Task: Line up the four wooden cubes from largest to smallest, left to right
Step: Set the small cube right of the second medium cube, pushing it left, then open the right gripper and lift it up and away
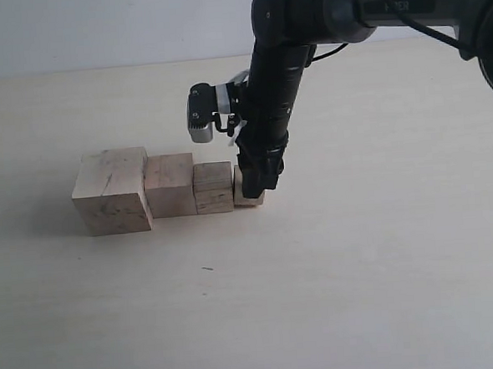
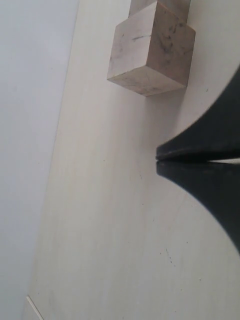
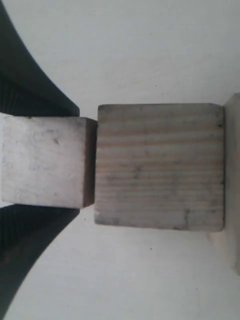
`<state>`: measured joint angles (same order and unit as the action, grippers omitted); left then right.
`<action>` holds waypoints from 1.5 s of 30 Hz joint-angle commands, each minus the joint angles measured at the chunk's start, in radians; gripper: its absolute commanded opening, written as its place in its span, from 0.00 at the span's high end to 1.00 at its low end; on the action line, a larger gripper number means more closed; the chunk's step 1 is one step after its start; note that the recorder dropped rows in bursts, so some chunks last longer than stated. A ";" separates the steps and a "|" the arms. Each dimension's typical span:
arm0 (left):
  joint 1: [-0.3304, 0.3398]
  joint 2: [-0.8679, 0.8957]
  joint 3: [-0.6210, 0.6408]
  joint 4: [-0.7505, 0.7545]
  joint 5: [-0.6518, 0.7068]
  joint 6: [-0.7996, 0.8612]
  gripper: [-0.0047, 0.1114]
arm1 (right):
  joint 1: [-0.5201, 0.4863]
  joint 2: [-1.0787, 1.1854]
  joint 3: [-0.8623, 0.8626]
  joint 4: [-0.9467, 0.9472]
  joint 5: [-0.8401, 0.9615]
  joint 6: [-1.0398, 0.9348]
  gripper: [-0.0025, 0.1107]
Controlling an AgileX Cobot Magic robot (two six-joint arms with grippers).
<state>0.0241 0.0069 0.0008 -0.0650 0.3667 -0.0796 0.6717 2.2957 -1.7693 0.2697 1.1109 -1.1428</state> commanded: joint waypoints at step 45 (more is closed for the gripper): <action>-0.006 -0.007 -0.001 0.001 -0.007 -0.003 0.96 | 0.003 -0.136 -0.002 -0.042 0.110 0.278 0.33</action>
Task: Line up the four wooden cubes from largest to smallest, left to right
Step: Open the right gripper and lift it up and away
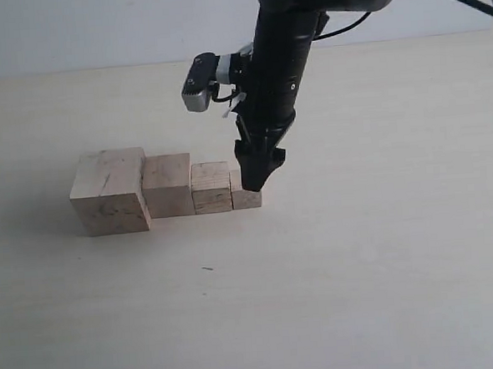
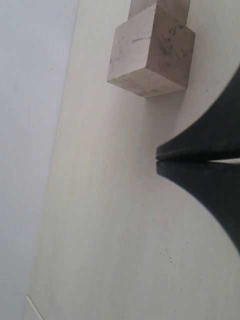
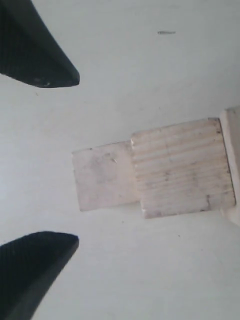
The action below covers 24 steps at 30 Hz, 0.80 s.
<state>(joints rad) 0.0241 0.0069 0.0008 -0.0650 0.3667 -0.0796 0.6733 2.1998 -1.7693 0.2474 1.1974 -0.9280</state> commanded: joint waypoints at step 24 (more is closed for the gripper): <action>-0.006 -0.007 -0.001 0.001 -0.007 -0.003 0.96 | 0.002 -0.818 0.749 -0.014 -0.688 0.980 0.98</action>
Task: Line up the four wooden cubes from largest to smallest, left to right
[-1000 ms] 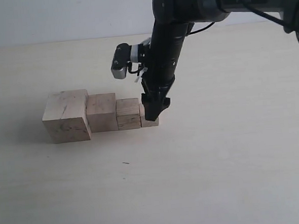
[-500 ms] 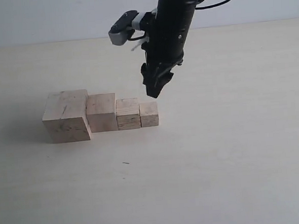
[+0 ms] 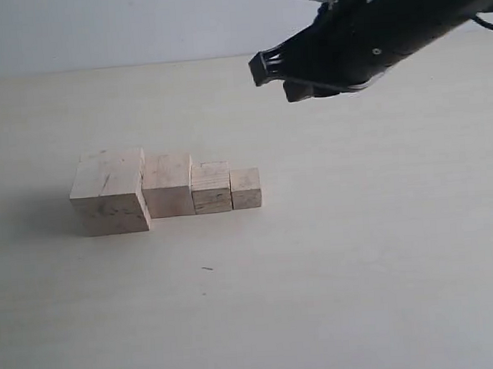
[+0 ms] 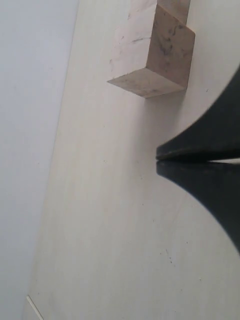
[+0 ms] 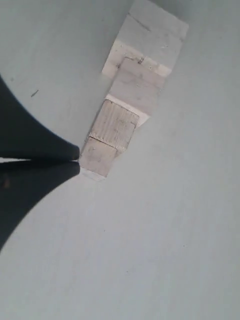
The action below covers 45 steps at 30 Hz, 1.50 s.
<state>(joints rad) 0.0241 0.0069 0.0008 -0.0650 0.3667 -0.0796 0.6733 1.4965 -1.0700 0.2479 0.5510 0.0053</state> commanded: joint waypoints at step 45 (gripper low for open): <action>-0.006 -0.007 -0.001 0.001 -0.007 -0.003 0.96 | -0.657 -1.497 1.070 -0.506 -0.355 0.365 0.98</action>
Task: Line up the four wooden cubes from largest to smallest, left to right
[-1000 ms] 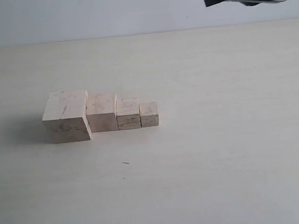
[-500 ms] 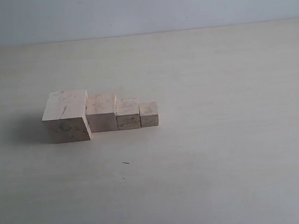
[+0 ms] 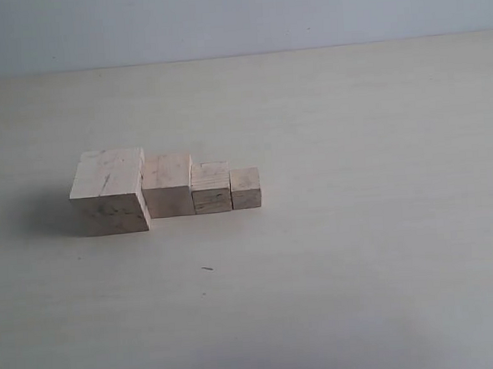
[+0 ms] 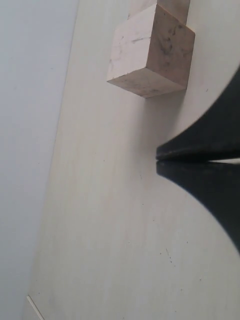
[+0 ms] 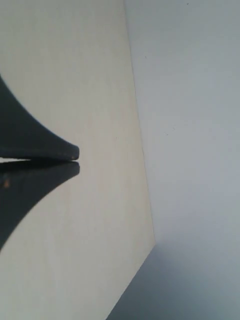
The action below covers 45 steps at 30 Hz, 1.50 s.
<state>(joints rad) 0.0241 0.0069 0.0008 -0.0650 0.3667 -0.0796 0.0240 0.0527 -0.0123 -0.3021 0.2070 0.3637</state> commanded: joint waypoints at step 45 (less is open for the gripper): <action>-0.006 -0.007 -0.001 0.001 -0.007 -0.003 0.96 | 0.003 -0.053 0.012 0.356 0.136 -0.354 0.98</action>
<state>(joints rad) 0.0241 0.0069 0.0008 -0.0650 0.3667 -0.0796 0.0248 0.0064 -0.0040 0.0162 0.3444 0.1026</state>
